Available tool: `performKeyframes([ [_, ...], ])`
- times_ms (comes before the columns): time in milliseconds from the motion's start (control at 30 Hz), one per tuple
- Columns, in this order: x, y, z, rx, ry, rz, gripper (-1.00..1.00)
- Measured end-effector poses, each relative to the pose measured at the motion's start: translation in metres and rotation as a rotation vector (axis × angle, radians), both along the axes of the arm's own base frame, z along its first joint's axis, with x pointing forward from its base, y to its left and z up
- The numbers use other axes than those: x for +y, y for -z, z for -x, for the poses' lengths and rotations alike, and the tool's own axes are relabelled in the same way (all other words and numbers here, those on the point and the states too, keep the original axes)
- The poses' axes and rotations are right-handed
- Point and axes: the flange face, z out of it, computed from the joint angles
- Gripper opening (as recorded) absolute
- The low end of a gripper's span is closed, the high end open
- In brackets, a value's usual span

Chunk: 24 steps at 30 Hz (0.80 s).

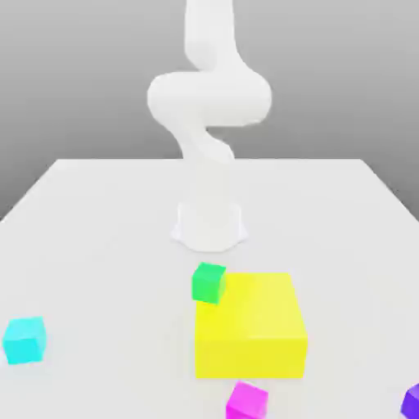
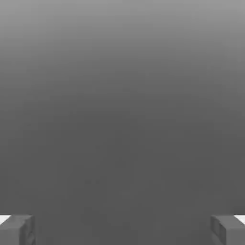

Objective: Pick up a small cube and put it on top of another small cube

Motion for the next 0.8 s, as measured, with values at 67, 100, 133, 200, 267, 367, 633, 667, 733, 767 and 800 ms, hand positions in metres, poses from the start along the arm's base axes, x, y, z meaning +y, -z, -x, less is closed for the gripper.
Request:
performKeyframes([
  [67,-0.022,0.033,-0.024,0.056,0.094,-0.036,0.00],
  [100,-0.034,0.050,-0.035,0.082,0.139,-0.053,0.00],
  [133,-0.046,0.067,-0.044,0.108,0.184,-0.070,0.00],
  [200,-0.070,0.101,-0.059,0.158,0.275,-0.106,0.00],
  [267,-0.096,0.137,-0.069,0.206,0.367,-0.142,0.00],
  [367,-0.134,0.193,-0.077,0.275,0.506,-0.198,0.00],
  [633,-0.237,0.346,-0.048,0.447,0.902,-0.362,0.00],
  [667,-0.249,0.365,-0.039,0.466,0.954,-0.385,0.00],
  [733,-0.261,0.403,-0.025,0.509,1.038,-0.424,0.00],
  [767,-0.266,0.422,-0.017,0.530,1.079,-0.444,0.00],
  [800,-0.271,0.441,-0.008,0.551,1.123,-0.464,0.00],
])
